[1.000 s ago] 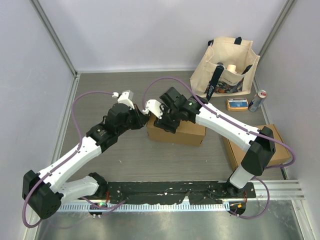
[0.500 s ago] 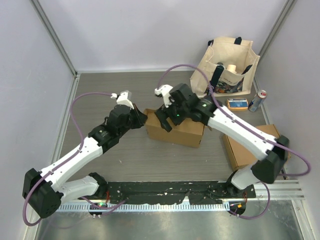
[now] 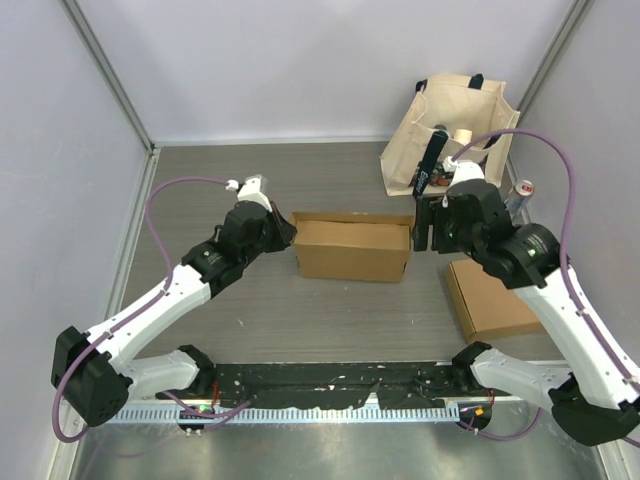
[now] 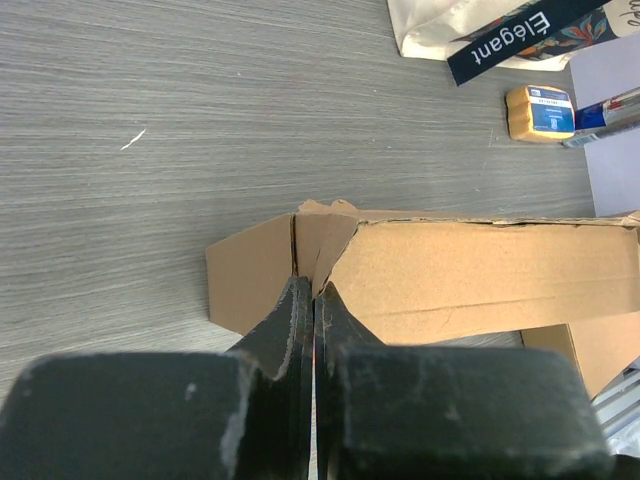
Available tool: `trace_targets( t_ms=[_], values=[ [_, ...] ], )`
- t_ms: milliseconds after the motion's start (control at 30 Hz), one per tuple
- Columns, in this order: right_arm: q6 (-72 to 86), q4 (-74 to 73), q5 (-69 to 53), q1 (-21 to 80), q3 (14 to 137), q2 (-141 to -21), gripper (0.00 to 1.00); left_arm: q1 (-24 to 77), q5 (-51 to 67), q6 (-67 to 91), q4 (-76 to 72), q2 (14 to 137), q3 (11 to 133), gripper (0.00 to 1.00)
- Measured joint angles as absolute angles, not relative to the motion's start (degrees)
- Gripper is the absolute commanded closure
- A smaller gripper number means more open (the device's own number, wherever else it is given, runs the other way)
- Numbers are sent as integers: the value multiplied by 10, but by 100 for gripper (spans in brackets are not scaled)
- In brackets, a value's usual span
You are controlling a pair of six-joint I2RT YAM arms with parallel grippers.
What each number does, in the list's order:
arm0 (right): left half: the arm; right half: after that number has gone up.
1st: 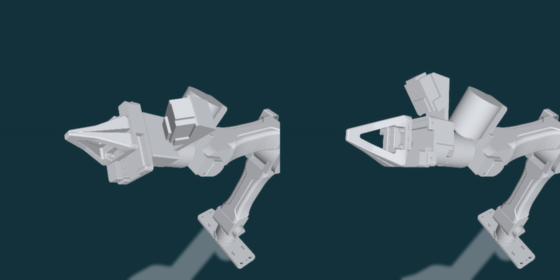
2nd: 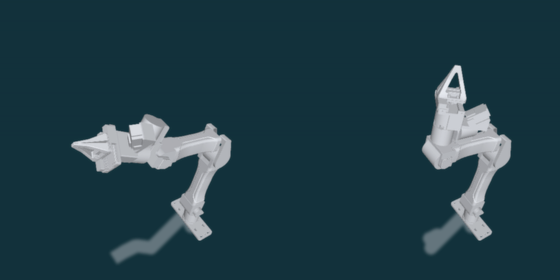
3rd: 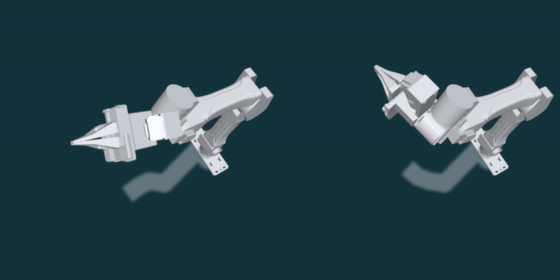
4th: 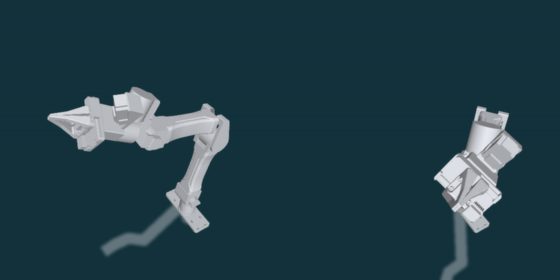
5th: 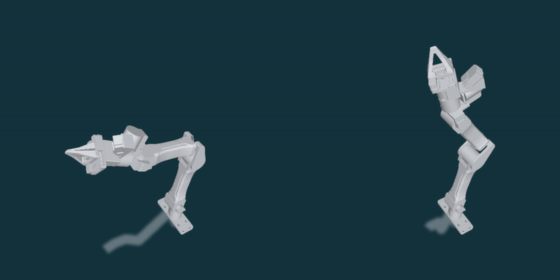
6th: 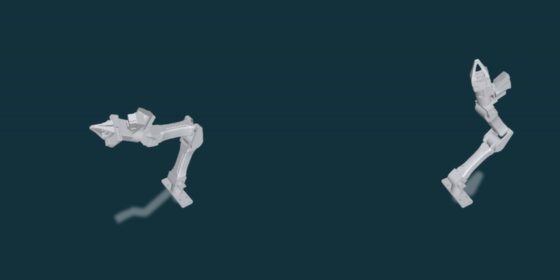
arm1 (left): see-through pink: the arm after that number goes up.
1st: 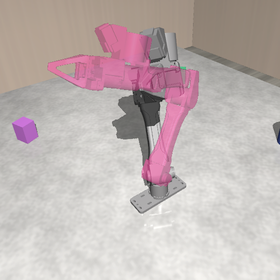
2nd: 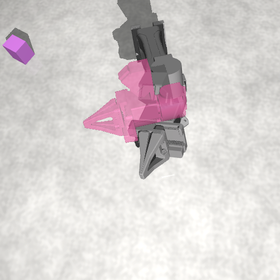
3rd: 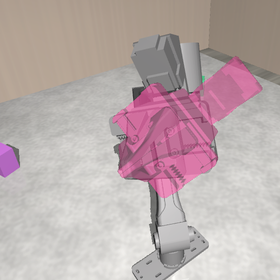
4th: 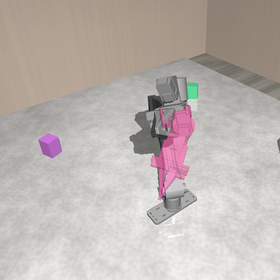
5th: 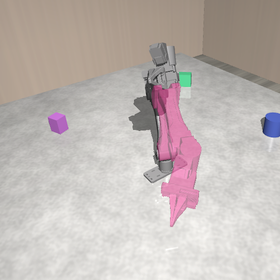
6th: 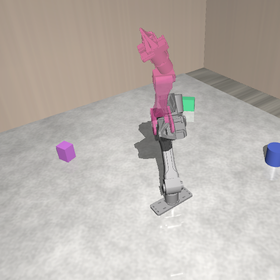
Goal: Fold the paper box
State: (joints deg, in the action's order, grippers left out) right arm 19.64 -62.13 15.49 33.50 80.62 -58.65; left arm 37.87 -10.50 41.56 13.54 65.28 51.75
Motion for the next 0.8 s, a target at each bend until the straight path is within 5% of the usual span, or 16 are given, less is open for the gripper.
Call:
trace_targets(
  t_ms=[133, 333, 500, 800],
  values=[
    [168, -566, 139, 279, 759, -609, 29, 379, -105, 413, 136, 653, 518, 100],
    [120, -474, 39, 197, 672, -615, 49, 379, -105, 400, 145, 653, 523, 100],
    [108, -423, -41, 159, 654, -620, 85, 379, -100, 398, 146, 653, 523, 100],
    [136, -403, -118, 154, 655, -634, 99, 378, -98, 398, 146, 653, 523, 100]
  ],
)
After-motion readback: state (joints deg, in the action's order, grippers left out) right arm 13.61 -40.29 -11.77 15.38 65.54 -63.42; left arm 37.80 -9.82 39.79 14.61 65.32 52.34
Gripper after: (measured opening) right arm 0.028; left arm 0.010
